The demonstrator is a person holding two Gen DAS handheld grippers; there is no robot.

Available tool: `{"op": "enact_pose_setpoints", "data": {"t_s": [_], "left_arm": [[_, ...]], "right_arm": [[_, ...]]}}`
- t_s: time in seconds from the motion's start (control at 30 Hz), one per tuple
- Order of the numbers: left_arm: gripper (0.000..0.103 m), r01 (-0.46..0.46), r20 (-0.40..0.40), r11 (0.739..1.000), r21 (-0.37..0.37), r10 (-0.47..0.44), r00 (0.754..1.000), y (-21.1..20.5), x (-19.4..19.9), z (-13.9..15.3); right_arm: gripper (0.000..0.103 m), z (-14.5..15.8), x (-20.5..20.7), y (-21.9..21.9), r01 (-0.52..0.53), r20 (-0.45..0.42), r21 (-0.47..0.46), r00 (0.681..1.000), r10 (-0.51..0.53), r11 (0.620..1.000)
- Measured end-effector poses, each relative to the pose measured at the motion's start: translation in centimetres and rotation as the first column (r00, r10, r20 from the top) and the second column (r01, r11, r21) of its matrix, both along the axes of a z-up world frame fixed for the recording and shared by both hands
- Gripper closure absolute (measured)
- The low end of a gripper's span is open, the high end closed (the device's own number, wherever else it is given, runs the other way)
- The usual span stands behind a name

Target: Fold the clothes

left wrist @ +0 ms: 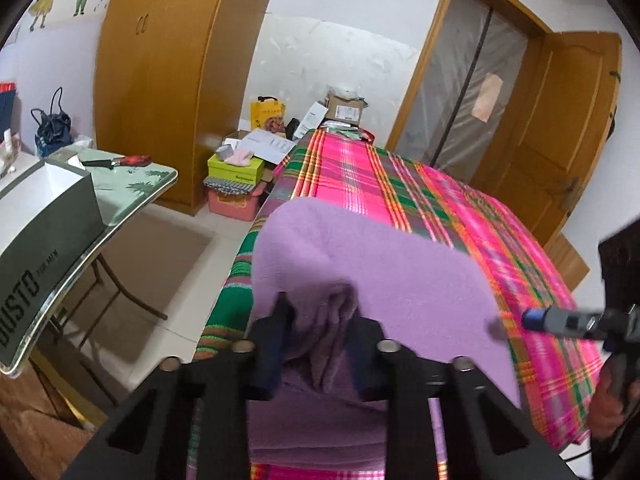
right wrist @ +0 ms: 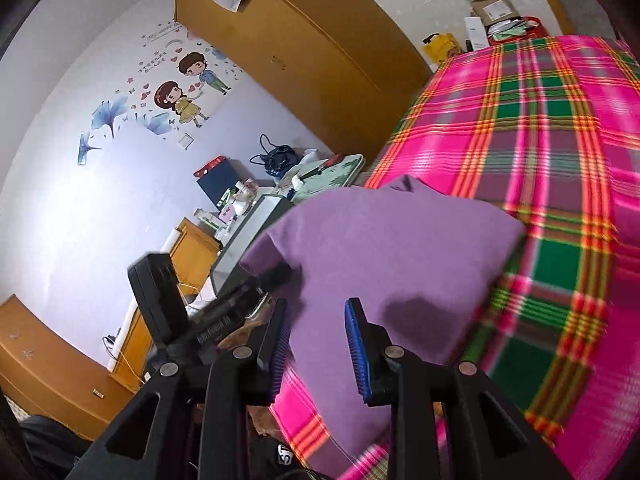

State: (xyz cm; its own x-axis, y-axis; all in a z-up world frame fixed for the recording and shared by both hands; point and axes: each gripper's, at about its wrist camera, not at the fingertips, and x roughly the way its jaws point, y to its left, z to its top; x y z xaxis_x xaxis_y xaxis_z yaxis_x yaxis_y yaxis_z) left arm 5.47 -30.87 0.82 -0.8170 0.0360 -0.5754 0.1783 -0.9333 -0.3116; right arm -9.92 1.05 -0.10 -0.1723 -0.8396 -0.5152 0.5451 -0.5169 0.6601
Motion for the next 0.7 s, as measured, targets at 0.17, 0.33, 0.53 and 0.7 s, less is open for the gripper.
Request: {"op": "enact_pose_setpoints", "data": {"t_s": [0.17,0.33,0.53,0.7], "left_arm": [[0.087,0.027,-0.051,0.997,0.07,-0.024,0.998,0.4,0.0,2.7],[0.087,0.082,-0.094,0.992,0.097,-0.072,0.993,2.4,-0.5,5.3],[0.09,0.127,-0.12,0.99,0.065,-0.119,0.986,5.3,-1.7,8.1],[0.091,0.196,-0.169,0.98,0.044,-0.186,0.968,8.1,-2.5,11.1]], "right_arm": [[0.074,-0.1,1.6,1.1,0.035,-0.087,0.035,0.996,-0.032,0.999],[0.074,-0.2,3.2,1.5,0.032,-0.15,0.071,0.989,-0.021,0.997],[0.074,-0.4,4.6,2.0,0.052,-0.188,0.099,0.982,-0.032,0.994],[0.074,-0.2,5.2,3.2,0.081,-0.22,0.087,0.974,-0.06,0.993]]}}
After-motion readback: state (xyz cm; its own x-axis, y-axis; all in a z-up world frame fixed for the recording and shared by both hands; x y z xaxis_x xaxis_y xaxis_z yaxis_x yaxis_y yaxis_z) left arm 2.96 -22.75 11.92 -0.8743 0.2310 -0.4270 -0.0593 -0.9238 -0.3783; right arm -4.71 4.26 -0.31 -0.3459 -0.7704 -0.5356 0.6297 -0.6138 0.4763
